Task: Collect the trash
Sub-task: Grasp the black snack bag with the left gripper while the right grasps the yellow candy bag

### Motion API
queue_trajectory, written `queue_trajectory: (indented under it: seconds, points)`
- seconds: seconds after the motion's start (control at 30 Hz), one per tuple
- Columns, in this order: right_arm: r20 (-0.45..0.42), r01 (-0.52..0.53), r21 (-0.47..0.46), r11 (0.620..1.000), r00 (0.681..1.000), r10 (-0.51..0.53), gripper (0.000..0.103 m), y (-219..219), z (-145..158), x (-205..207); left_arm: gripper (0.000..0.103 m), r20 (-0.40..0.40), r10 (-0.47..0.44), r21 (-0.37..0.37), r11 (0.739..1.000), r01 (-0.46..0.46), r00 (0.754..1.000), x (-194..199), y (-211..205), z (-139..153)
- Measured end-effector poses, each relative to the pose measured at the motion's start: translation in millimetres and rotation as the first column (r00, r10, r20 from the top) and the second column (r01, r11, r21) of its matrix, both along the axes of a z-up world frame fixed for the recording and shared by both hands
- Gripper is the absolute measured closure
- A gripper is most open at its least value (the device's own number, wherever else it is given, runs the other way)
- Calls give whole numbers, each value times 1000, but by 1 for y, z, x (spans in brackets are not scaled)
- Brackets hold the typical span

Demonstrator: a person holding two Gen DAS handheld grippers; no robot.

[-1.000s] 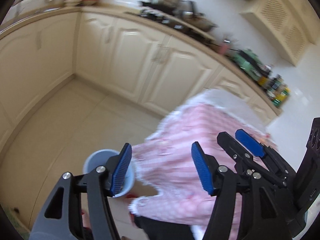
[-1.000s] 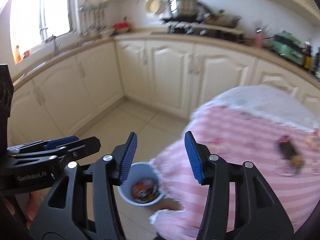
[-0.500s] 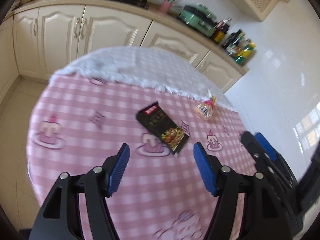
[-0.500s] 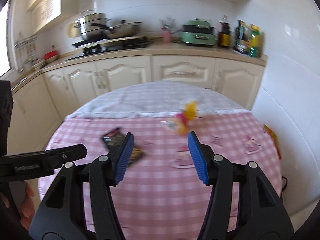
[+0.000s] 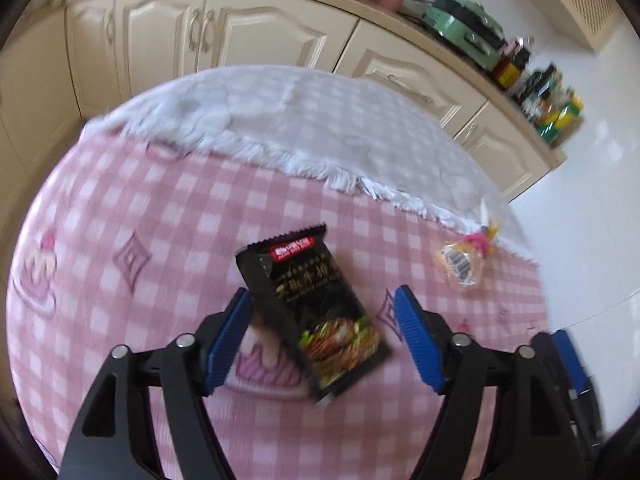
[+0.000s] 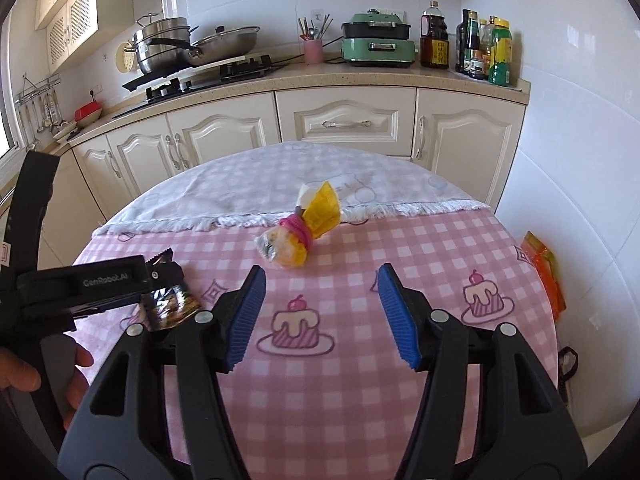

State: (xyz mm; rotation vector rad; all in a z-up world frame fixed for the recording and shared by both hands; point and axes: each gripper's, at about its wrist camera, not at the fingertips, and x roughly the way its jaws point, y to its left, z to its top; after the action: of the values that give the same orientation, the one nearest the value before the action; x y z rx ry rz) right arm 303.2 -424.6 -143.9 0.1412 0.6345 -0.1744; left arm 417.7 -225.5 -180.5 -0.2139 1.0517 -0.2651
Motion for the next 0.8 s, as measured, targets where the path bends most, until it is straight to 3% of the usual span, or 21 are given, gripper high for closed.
queue_trajectory:
  seconds: [0.13,0.17,0.2,0.23,0.33,0.4,0.47,0.6,0.73,0.8]
  points:
    - [-15,8,44,999,1000,-7,43,-10,-4,13,30,55,-76,196,979,64,996,1,-25,-4]
    - [-19,16,53,998,1000,-15,43,-12,-4,17,30,67,-86,216,974,69,994,1,-27,-4]
    - [-20,20,68,997,1000,-19,43,-15,-5,20,38,86,-92,244,967,69,992,2,-28,-5]
    - [-19,21,85,996,1000,-19,43,-16,-6,23,53,100,-94,266,962,64,991,2,-28,-4]
    - [-20,24,118,993,1000,-22,41,-17,-8,34,69,110,-120,250,964,89,987,10,-21,-1]
    - [-23,25,148,989,1000,-21,38,-18,-9,44,83,120,-139,162,980,119,983,12,-12,3]
    - [-36,24,186,982,999,-18,38,-17,-12,56,89,117,-128,98,988,117,985,16,2,7]
    - [-68,48,199,979,997,-35,34,-10,-15,81,92,129,-102,41,994,98,986,22,18,10]
    - [-158,90,205,975,986,-58,34,-11,-31,107,92,134,-83,-8,996,85,987,22,35,14]
    - [-177,94,214,972,983,-56,40,-12,-39,109,92,144,-80,-28,996,85,986,18,43,18]
